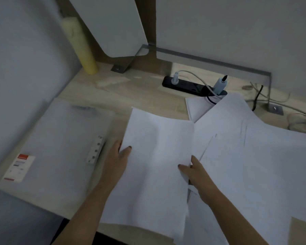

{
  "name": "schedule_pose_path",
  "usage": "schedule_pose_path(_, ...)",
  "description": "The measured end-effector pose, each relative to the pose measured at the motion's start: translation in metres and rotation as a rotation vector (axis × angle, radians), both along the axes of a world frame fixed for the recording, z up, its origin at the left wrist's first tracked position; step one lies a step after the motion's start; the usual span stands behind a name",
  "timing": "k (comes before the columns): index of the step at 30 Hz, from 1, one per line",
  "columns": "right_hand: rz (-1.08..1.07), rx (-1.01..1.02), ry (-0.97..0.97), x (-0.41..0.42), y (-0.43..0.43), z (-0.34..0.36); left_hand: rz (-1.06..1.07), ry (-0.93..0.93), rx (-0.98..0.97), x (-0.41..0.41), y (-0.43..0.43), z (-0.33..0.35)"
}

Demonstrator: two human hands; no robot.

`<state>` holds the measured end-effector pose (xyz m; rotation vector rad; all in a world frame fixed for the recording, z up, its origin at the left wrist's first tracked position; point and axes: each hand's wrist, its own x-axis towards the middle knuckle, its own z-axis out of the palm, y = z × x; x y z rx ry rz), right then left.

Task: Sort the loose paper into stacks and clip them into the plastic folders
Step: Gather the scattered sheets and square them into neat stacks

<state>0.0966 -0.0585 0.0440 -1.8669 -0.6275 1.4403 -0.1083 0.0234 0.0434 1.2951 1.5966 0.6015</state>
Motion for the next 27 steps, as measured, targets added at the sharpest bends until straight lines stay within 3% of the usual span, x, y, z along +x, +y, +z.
schedule_pose_path(4, 0.054, -0.068, 0.003, -0.034, 0.017, -0.019, 0.057, 0.226, -0.028, -0.025, 0.013, -0.019)
schedule_pose_path(14, 0.128, -0.119, -0.042, -0.047, 0.024, -0.032, -0.094, 0.411, -0.021, -0.027, 0.008, -0.03)
schedule_pose_path(22, -0.109, -0.116, -0.334, 0.044, -0.029, -0.014, -0.395, 0.194, 0.038, 0.051, -0.007, -0.024)
schedule_pose_path(27, -0.247, -0.191, -0.491, 0.119, -0.085, -0.02, -0.588, 0.038, -0.171, 0.118, -0.03, -0.026)
